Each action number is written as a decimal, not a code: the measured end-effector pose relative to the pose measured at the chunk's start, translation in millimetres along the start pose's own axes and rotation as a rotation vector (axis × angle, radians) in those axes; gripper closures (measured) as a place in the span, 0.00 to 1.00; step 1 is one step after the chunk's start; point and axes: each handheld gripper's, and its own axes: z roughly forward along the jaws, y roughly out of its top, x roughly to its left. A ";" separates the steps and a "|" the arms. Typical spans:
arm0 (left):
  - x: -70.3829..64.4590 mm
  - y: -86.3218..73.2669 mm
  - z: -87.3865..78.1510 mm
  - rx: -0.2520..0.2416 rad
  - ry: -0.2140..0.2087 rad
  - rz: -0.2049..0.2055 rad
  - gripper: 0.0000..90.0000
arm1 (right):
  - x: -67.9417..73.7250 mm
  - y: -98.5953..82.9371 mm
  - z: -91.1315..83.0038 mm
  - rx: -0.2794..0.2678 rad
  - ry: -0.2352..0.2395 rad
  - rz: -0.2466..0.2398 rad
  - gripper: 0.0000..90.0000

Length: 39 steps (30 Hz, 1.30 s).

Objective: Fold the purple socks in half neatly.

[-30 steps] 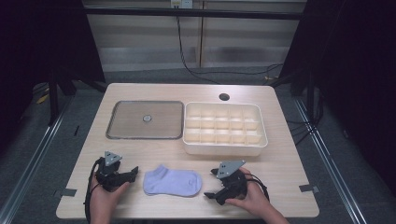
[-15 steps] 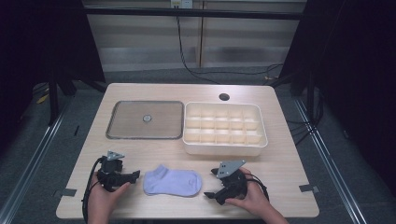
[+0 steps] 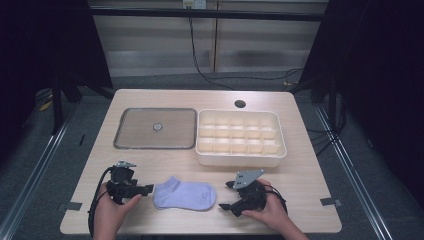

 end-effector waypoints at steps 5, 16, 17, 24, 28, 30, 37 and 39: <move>-2.7 2.8 -0.2 0.022 -0.021 -0.010 0.39 | 0.5 3.1 -1.8 0.022 0.012 0.010 0.38; -6.3 8.2 0.6 0.066 -0.061 -0.011 0.47 | 3.8 8.5 -5.4 0.024 0.023 -0.013 0.77; -6.4 8.5 1.2 0.071 -0.066 -0.013 0.47 | 3.8 8.5 -5.4 0.024 0.023 -0.013 0.77; -11.2 10.0 6.1 0.097 -0.089 -0.022 0.51 | 6.1 11.4 2.5 0.041 0.039 -0.003 0.91; -13.0 9.8 9.9 0.108 -0.106 -0.026 0.54 | 7.2 12.3 4.1 0.040 0.038 -0.012 0.92; -15.0 10.1 12.5 0.121 -0.099 -0.015 0.54 | 7.2 12.4 4.2 0.039 0.036 -0.016 0.92; -24.6 10.0 16.2 0.136 -0.071 0.033 0.68 | 8.1 12.2 5.4 0.031 0.037 0.001 0.96; -25.7 9.6 16.3 0.136 -0.070 0.030 0.70 | 8.5 12.4 5.6 0.031 0.035 -0.005 0.96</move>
